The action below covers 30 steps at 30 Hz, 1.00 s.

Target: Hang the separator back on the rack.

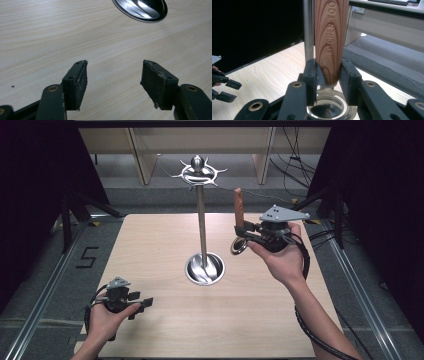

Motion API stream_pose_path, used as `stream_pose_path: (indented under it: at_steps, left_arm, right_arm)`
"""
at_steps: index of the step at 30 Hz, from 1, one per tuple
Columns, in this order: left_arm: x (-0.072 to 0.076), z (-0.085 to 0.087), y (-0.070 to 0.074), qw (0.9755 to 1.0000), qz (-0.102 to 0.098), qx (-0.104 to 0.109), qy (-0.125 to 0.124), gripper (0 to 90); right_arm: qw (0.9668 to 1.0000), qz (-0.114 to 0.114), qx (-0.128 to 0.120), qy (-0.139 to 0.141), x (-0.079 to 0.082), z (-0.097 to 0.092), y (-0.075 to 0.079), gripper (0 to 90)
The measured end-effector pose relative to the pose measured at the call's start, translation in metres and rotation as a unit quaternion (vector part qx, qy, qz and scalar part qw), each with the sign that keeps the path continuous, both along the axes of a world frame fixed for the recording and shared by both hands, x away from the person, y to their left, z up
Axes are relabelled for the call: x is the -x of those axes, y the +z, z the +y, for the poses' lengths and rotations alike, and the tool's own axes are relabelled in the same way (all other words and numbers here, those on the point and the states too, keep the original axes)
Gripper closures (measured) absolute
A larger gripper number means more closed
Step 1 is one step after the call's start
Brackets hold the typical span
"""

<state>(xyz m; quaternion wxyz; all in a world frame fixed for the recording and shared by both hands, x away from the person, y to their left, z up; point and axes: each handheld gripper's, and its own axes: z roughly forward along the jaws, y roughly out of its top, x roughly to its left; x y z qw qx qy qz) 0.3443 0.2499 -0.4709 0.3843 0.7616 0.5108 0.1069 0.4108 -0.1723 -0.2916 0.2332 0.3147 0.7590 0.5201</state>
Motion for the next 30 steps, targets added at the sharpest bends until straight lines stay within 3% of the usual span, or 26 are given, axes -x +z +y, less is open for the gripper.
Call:
stream_pose_path:
  at_steps: [2,8,9,10,13,30]
  left_arm:
    - [0.0,0.0025,0.0013,0.9998,0.004,-0.012,-0.015,36.8]
    - [0.0,0.0002,0.0001,1.0,0.0,0.001,-0.002,36.8]
    - [0.0,0.0019,0.0007,0.9999,0.002,-0.007,-0.012,36.8]
    - [0.0,0.0018,0.0007,0.9999,0.002,-0.006,-0.011,36.8]
    - [-0.0002,0.0002,-0.0002,1.0,-0.001,0.0,0.001,36.8]
    - [-0.0002,0.0002,0.0,1.0,0.0,0.0,0.001,36.7]
  right_arm:
    - [1.0,0.001,0.0,0.0,0.0,0.0004,0.0004,69.7]
    - [1.0,-0.004,0.003,0.0,-0.0012,0.002,0.0041,69.7]
    - [1.0,-0.004,0.002,0.001,-0.0012,0.0027,0.0043,69.7]
    - [1.0,0.004,0.001,0.0,-0.0003,0.0033,0.005,69.7]
    - [1.0,-0.003,0.002,0.001,-0.0018,0.0046,0.0059,69.7]
    - [1.0,0.0,0.0,0.002,-0.003,0.0099,0.0098,69.7]
